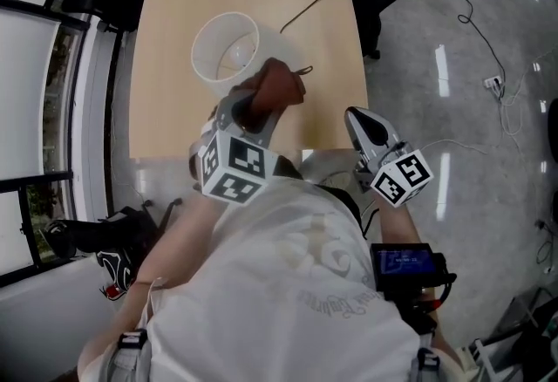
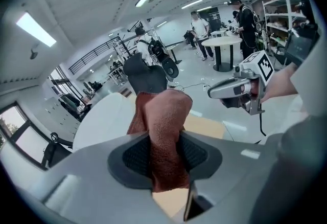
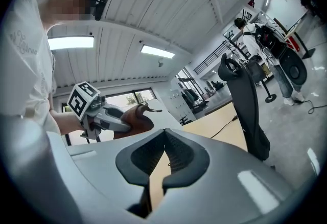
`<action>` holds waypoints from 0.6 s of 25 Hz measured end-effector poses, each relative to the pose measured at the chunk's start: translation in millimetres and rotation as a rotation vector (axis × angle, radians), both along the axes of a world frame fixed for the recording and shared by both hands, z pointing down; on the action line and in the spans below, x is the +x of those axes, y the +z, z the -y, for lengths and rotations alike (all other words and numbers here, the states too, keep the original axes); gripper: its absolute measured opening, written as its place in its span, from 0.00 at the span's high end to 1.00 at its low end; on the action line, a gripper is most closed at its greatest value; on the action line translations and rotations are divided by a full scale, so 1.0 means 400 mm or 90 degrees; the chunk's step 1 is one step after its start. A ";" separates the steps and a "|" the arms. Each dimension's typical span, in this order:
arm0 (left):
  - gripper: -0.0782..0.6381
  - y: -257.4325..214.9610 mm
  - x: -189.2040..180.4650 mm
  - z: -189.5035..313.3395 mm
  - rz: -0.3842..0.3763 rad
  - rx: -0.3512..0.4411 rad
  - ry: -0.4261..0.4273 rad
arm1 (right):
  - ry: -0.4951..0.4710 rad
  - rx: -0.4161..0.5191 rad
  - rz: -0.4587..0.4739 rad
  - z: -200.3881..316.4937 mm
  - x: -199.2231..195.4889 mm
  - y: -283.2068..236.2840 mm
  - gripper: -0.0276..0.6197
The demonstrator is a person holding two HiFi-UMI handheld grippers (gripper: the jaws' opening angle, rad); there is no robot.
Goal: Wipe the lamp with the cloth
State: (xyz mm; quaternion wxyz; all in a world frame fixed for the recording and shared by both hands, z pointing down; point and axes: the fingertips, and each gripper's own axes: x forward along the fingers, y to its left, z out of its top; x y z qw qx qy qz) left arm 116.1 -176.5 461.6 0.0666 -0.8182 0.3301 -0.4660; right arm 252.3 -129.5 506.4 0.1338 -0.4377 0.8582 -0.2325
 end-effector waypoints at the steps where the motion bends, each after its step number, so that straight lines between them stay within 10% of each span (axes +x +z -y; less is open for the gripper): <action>1: 0.69 0.027 0.004 -0.002 0.003 -0.009 0.005 | 0.001 -0.003 -0.003 -0.001 0.001 0.005 0.94; 15: 0.69 0.233 0.032 -0.071 0.018 -0.078 0.146 | 0.047 -0.012 -0.063 0.003 -0.011 -0.008 0.94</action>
